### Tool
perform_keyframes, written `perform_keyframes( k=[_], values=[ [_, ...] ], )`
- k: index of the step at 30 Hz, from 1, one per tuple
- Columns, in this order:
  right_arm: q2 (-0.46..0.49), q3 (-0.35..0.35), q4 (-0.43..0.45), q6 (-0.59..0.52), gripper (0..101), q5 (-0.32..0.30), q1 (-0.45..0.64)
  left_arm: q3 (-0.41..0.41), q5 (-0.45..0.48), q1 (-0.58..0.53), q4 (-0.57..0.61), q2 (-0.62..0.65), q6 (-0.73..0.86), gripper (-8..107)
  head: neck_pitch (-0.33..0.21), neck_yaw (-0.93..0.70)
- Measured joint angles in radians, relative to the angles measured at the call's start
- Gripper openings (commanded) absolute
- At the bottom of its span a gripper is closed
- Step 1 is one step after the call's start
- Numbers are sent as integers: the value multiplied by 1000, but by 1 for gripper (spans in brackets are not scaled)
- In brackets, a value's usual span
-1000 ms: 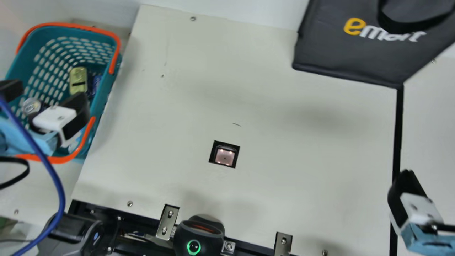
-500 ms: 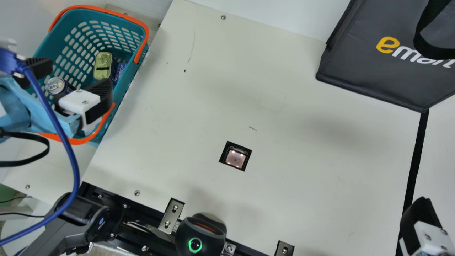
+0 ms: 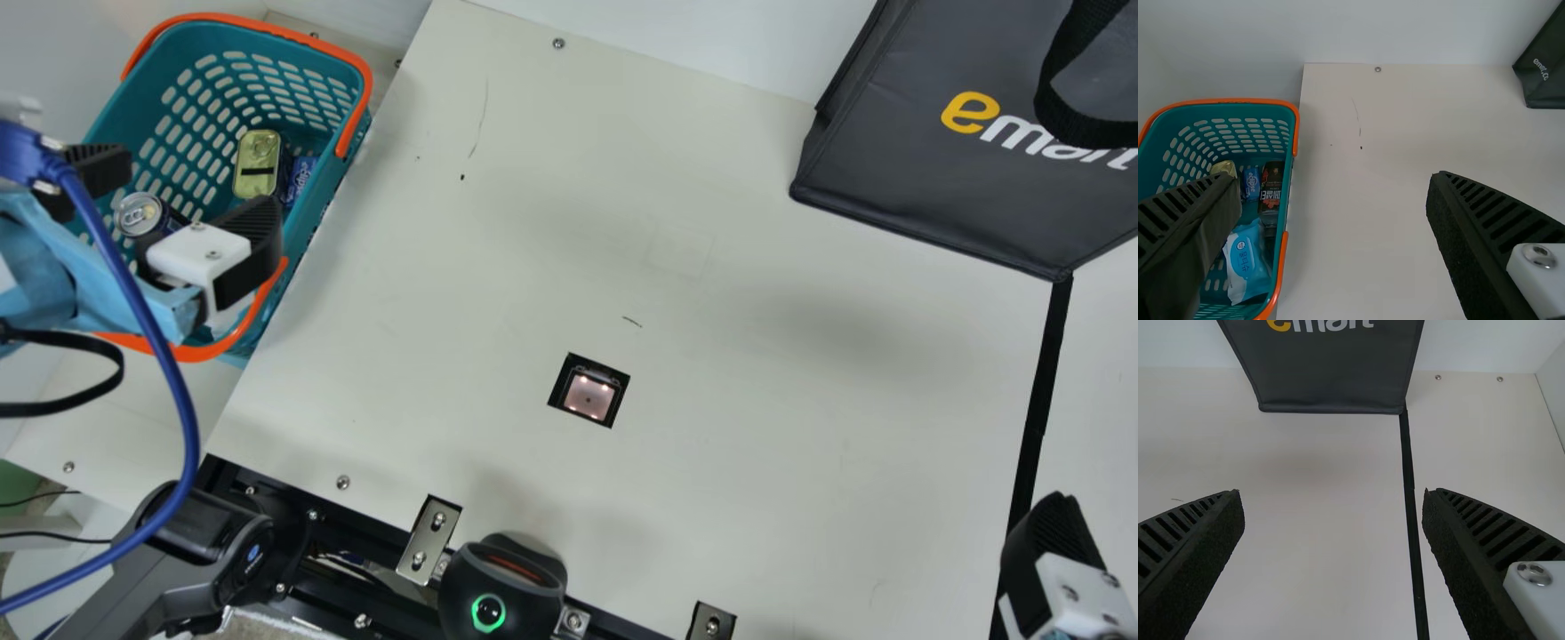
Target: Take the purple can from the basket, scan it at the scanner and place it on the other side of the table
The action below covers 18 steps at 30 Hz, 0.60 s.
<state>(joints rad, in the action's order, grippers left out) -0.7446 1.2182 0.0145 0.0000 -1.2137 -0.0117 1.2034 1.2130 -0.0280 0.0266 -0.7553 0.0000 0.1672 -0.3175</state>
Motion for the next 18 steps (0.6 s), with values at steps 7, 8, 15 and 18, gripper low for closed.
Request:
perform_keyframes(
  k=[7, 8, 15, 18],
  values=[
    [0, 0, 0, 0, 95, 0, 0, 0, 0, 0, 0, 0, 0, 90, 0, -2],
    [0, 0, 0, 0, 95, 0, 0, 0, 0, 5, 0, -2, -9, 90, 0, 0],
    [0, 0, 0, 0, 95, 0, 0, -14, -10, 69, -15, -15, -58, 90, 0, 0],
    [0, 0, 0, 0, 95, 0, 0, -27, -19, 114, -27, -19, -88, 90, 0, -2]
  ],
)
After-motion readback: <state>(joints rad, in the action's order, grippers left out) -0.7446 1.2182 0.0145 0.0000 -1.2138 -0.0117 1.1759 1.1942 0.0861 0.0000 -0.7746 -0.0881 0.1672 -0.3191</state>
